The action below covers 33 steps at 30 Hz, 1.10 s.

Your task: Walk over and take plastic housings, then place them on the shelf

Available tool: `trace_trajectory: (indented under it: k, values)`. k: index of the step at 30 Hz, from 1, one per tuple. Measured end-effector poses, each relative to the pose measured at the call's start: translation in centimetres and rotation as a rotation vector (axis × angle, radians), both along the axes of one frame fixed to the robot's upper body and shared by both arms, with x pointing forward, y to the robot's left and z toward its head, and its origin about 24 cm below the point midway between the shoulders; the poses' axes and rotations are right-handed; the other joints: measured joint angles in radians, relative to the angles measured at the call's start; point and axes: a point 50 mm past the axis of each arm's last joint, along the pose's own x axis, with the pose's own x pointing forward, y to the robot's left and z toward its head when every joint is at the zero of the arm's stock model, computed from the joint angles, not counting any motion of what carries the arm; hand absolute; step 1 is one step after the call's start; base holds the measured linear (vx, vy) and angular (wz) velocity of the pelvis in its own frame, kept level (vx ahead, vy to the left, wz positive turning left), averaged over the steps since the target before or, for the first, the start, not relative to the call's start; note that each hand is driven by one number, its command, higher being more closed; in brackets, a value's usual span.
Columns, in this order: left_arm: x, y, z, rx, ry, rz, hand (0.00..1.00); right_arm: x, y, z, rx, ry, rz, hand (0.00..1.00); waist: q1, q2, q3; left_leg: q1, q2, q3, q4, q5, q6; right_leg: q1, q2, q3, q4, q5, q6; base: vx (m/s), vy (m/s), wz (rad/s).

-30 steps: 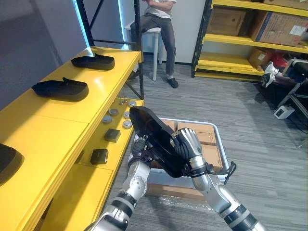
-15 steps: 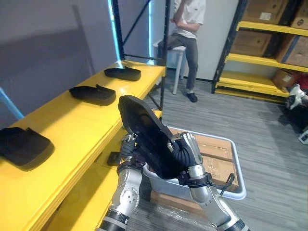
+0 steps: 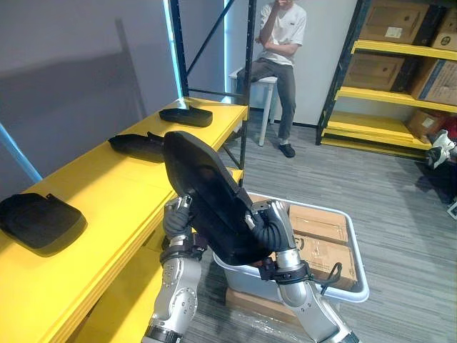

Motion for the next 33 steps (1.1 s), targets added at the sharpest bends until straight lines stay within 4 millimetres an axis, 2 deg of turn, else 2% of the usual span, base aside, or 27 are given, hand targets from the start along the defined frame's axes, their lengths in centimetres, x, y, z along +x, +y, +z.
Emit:
trace_trajectory:
  k: [1,5,7,13,23,28,33]
  values:
    - [-0.1,0.2,0.1,0.016,-0.006,0.013,1.00,-0.1,0.1,-0.1,0.005,0.010,0.011,0.00,0.003,0.001,-0.001,-0.003,-0.001,-0.011,0.000,0.001,0.001,0.005,0.000,-0.013,0.000,-0.006,0.005,0.01,-0.011,0.52]
    - [-1.3,0.8,0.6,0.155,-0.033,0.094,1.00,0.2,0.4,-1.2,0.017,0.088,0.040,0.00,0.046,0.007,-0.005,-0.005,-0.013,-0.057,0.000,0.002,0.001,0.033,-0.004,-0.063,0.003,-0.018,0.009,0.02,0.003,0.37]
    - [-1.5,1.0,0.9,0.216,-0.039,0.126,1.00,0.2,0.6,-1.3,0.025,0.106,0.050,0.00,0.052,0.007,-0.005,-0.008,-0.016,-0.064,0.000,0.005,0.006,0.034,-0.005,-0.070,0.003,-0.020,0.009,0.02,0.013,0.14]
    - [-1.6,0.7,0.8,0.407,-0.008,0.218,1.00,0.6,0.7,-2.2,0.025,0.168,0.039,0.00,0.044,0.005,-0.007,-0.003,-0.015,-0.058,0.001,0.009,0.012,0.033,-0.006,-0.062,0.002,-0.020,0.010,0.00,0.012,-0.05]
    - [-1.9,0.7,-0.8,0.603,0.105,0.340,1.00,0.9,0.8,-1.7,0.067,0.174,0.035,0.00,0.041,0.004,-0.014,0.003,-0.005,-0.027,0.000,0.006,0.008,0.021,-0.001,-0.034,0.002,-0.020,0.008,-0.02,0.021,-0.08]
    - [-1.8,1.7,-2.1,0.687,0.197,0.439,1.00,0.9,1.2,-1.1,0.119,0.167,0.051,0.00,0.042,0.004,-0.023,0.012,-0.001,-0.010,0.000,-0.002,-0.001,0.021,0.001,-0.018,0.001,-0.020,0.008,-0.01,0.022,-0.10]
    - [-1.8,3.6,-2.9,0.733,0.285,0.565,1.00,0.4,1.2,0.4,0.182,0.124,0.073,0.00,0.036,0.003,-0.028,0.017,0.009,0.013,0.000,-0.009,-0.008,0.012,0.007,0.005,-0.004,-0.019,0.008,-0.01,0.015,-0.15]
